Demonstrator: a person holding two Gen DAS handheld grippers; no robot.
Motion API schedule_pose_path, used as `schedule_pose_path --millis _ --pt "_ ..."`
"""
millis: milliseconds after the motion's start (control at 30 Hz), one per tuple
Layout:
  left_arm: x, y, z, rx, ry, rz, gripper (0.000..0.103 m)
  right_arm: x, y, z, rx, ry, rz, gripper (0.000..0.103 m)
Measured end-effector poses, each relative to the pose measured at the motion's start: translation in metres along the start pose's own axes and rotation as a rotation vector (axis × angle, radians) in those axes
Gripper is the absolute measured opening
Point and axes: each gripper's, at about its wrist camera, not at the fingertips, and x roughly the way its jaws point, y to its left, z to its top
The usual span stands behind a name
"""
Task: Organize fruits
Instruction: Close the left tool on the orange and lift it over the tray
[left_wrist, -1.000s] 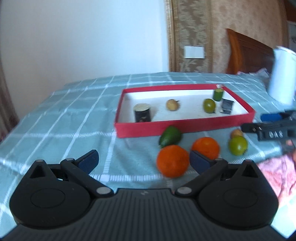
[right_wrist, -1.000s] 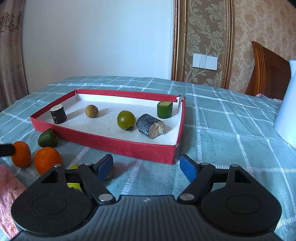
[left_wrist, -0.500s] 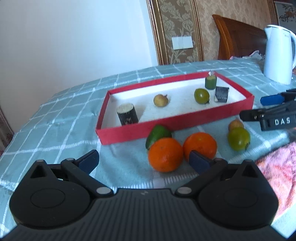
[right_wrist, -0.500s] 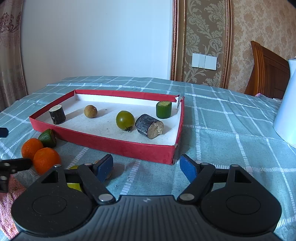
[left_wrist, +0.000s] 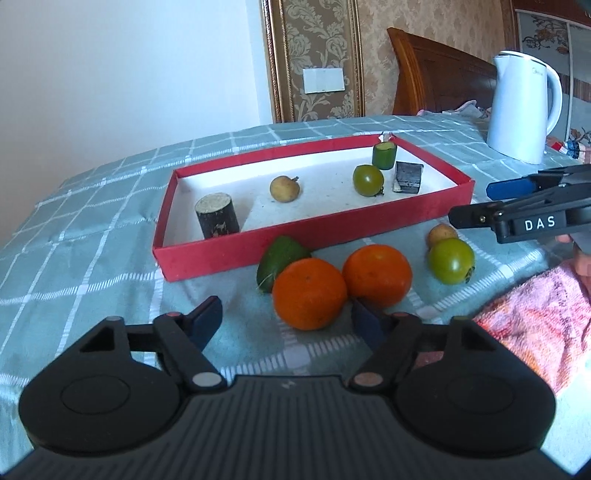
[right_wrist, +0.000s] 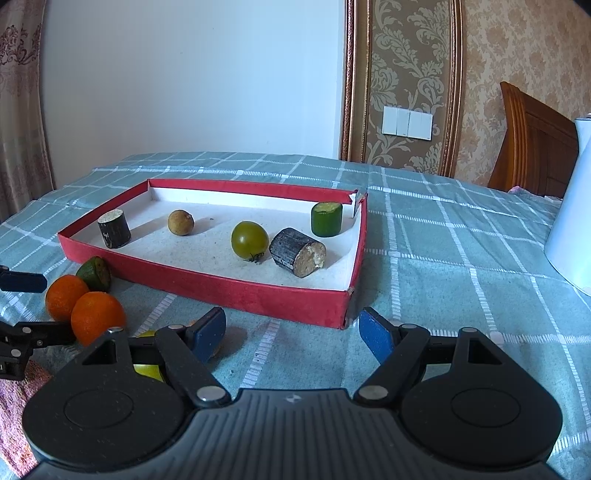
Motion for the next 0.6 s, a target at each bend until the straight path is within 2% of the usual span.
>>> schedule_pose_path --millis 33,100,267,600 --pt "0.001 -0.001 0.001 0.005 0.006 -0.011 0.055 0.0 0.0 0.0 -0.001 0.0 -0.002 0.079" --pt "0.001 -0.002 0.002 0.007 0.007 -0.051 0.04 0.0 0.0 0.0 0.0 0.001 -0.001 0.079" --pt "0.001 -0.011 0.0 0.044 -0.009 -0.015 0.039 0.0 -0.001 -0.001 0.0 0.003 -0.002 0.079" --pt "-0.018 -0.005 0.002 0.006 -0.048 -0.01 0.039 -0.002 0.0 0.0 -0.003 -0.01 -0.01 0.079"
